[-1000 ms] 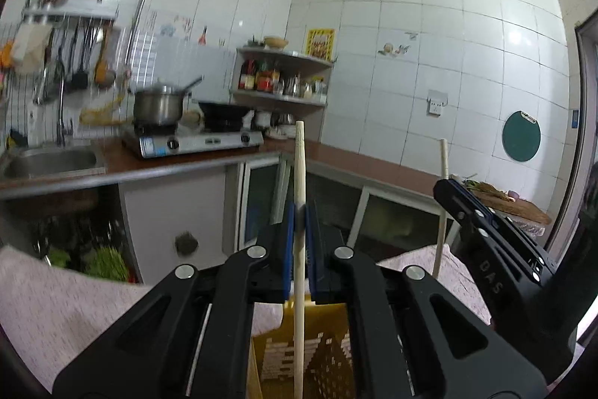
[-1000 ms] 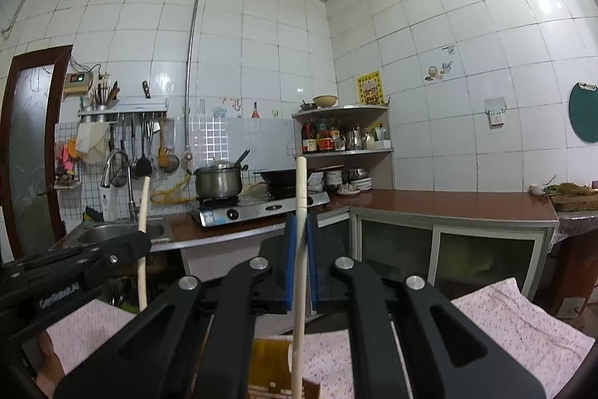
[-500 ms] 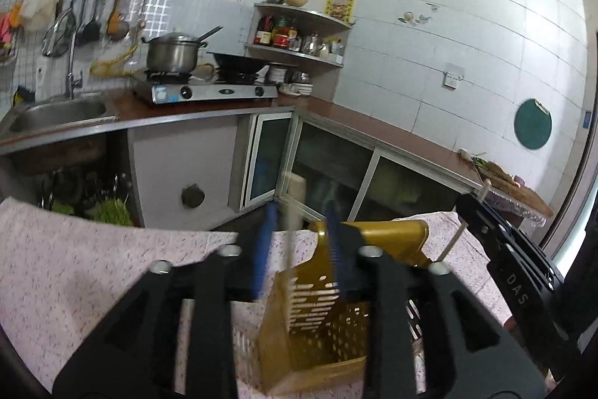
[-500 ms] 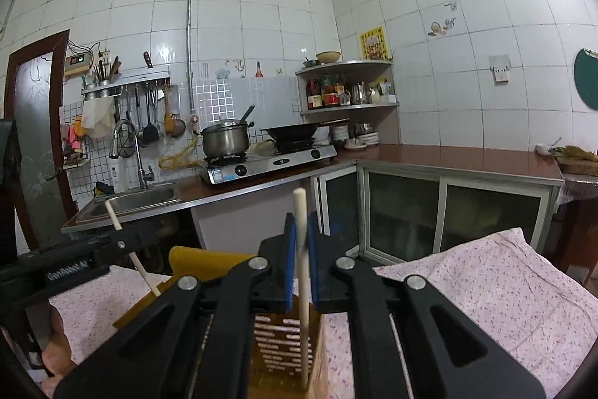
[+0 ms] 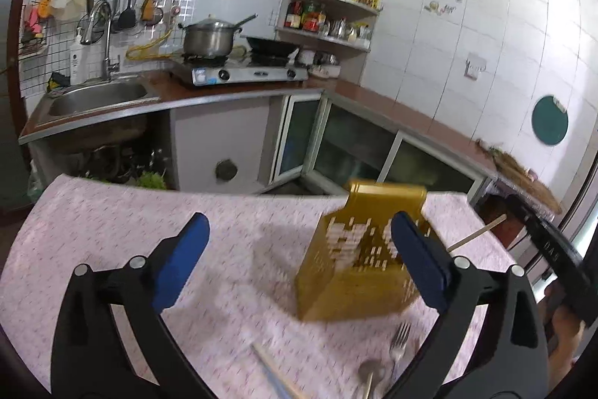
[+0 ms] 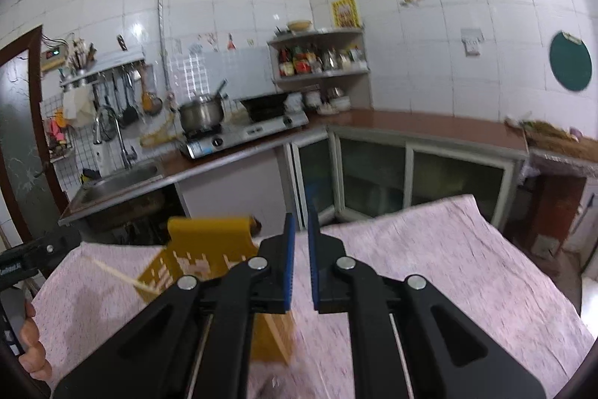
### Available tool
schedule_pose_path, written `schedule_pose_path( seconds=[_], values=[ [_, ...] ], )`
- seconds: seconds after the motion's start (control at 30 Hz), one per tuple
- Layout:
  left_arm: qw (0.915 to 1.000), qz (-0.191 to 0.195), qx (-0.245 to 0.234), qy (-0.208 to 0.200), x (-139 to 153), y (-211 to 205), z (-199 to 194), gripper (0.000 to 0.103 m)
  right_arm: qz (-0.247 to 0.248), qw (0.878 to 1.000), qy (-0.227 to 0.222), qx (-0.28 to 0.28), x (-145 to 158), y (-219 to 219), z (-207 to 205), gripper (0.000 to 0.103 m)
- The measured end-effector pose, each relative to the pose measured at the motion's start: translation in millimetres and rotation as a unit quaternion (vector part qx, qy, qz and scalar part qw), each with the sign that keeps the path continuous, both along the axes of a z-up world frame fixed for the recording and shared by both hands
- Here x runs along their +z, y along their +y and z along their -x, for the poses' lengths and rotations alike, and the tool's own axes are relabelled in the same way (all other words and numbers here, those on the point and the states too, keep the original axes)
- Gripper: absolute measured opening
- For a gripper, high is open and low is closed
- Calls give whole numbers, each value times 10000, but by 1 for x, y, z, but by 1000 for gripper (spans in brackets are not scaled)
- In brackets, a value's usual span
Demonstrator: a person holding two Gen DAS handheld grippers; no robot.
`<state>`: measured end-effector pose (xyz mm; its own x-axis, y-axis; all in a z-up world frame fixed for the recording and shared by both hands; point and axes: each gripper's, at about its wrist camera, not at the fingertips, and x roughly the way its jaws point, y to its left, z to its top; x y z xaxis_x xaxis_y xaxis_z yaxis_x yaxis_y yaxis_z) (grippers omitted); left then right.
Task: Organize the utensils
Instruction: 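Open the right tool dropping its chopstick into the holder while the left tool releases its chopstick, then grasp a wooden chopstick with the right tool while the left tool grasps another chopstick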
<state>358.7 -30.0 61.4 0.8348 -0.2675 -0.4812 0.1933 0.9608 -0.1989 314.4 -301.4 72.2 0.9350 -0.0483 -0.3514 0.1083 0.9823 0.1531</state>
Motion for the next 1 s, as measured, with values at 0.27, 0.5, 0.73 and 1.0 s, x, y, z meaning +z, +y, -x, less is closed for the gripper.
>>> schedule_pose_path(
  seconds=[0.27,0.5,0.73,1.0],
  values=[
    [9981,-253,30,558,-22,19,41,98,-21,9996,236,-137,-14,-6,50,66],
    [9922,-441,217,1149,-60,21,56,98,-39,9912,1312,-146,-68,-4,55,66],
    [9750,-549,245,2138,-115,16,47,98,-79,9637,2664,-165,-134,-3,42,65],
    [9549,-568,205,2907,-154,5,29,71,-264,9448,3263,-121,-162,2,34,63]
  ],
)
